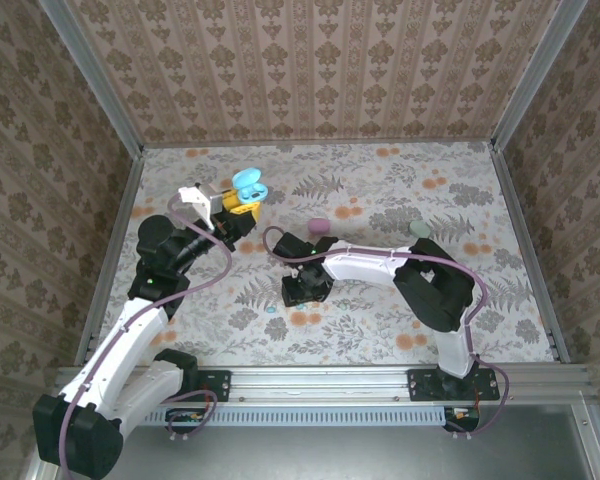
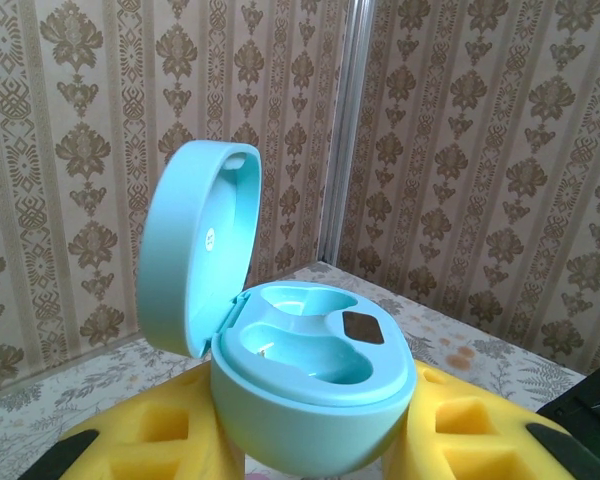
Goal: Insert the wireless bluetooth earbuds into the charging case
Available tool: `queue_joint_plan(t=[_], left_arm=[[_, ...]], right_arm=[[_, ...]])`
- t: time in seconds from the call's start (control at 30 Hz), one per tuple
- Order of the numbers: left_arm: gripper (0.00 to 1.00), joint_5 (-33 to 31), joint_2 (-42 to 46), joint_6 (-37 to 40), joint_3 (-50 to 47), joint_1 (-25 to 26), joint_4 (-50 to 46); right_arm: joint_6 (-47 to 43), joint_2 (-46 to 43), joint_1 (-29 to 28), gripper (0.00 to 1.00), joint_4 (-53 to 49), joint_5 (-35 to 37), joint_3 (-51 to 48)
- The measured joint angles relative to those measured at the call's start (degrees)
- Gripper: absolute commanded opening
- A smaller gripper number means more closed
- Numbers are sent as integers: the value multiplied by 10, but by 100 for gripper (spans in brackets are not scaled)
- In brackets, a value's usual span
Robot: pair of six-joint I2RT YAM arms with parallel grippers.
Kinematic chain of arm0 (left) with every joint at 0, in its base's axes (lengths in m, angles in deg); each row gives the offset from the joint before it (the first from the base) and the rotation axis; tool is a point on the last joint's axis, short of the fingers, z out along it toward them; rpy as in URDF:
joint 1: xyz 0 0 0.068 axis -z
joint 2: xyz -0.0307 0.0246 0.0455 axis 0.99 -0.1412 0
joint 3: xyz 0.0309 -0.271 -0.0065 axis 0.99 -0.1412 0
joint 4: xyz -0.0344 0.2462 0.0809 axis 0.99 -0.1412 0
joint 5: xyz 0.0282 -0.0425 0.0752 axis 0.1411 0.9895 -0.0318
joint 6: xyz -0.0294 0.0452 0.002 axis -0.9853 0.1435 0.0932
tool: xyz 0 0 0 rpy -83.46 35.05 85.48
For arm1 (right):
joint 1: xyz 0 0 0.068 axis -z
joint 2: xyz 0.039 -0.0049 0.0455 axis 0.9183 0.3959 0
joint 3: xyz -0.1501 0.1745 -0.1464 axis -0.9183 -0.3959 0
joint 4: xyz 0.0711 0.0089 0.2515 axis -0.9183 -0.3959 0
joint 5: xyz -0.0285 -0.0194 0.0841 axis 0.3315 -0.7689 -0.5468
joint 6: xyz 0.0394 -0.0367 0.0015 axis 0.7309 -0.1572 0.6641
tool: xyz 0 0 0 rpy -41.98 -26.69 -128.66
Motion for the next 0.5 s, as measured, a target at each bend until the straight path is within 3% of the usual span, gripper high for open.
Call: queue_joint_plan(t=[0.5], left_arm=[[29,0,0,0,0,0,0]], right_arm=[[-9,-1,-2,33,-4,-28,-14]])
